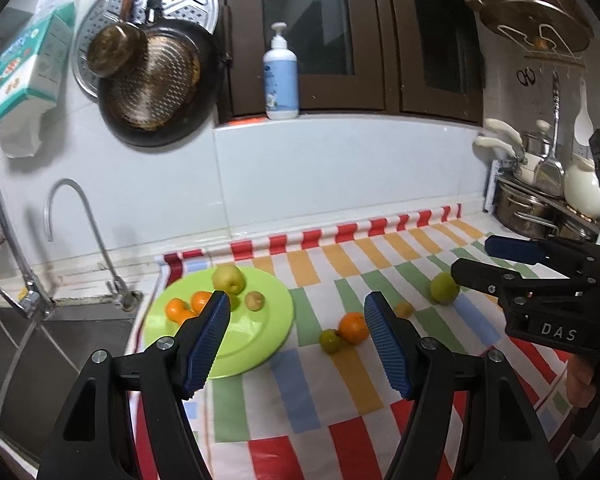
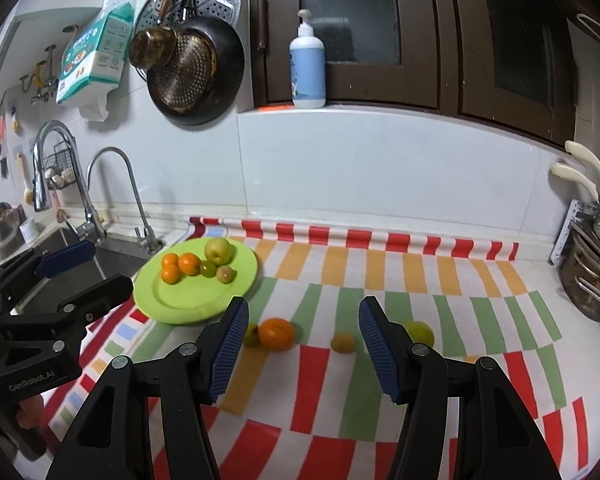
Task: Organize fruits
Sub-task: 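Move both tools back toward the remaining fruits on the cloth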
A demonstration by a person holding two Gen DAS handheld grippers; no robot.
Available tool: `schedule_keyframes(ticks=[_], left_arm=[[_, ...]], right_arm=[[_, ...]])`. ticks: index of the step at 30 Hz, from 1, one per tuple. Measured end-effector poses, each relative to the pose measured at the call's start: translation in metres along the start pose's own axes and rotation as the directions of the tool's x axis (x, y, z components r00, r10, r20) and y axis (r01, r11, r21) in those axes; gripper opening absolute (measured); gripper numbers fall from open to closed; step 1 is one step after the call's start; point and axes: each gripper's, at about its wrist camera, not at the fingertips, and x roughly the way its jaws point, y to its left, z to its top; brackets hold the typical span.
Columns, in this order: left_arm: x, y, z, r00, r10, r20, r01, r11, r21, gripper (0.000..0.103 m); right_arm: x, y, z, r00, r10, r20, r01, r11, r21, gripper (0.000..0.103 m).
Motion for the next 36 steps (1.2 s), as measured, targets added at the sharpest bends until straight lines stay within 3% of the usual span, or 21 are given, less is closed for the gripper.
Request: schedule_keyframes(ticks=[9,15,29,36], left_arm=[[0.039,-0.010,-0.016,0.995,-0.060,-0.075,0.061,0.998,0.019,0.069],[0.068,-0.011,-0.027,0.989,-0.058,-0.138,0.061,0.998,0.020,0.068],[0.129,-0.009,-0.050,0.958,-0.086,-0.272,0.094,0.995,0.016,0.050],[0.146,-0.010,-0.051,0.950,-0.106,-0.293,0.117,0.993,0.019,0.048]], right_arm=[[0.022,-0.014,-0.014,0.998,-0.020,-0.059,0.021,1.000,0.004,0.058],[0.042,-0.020,-0.023,0.994,-0.047,-0.097,0.048,0.999,0.006,0.058],[0.099,-0.031,-0.042,0.977,-0.042,-0.208,0.046,0.999,0.015,0.058],[0.119,-0.036,-0.045,0.971,-0.026,-0.238,0.034,0.999,0.028,0.058]])
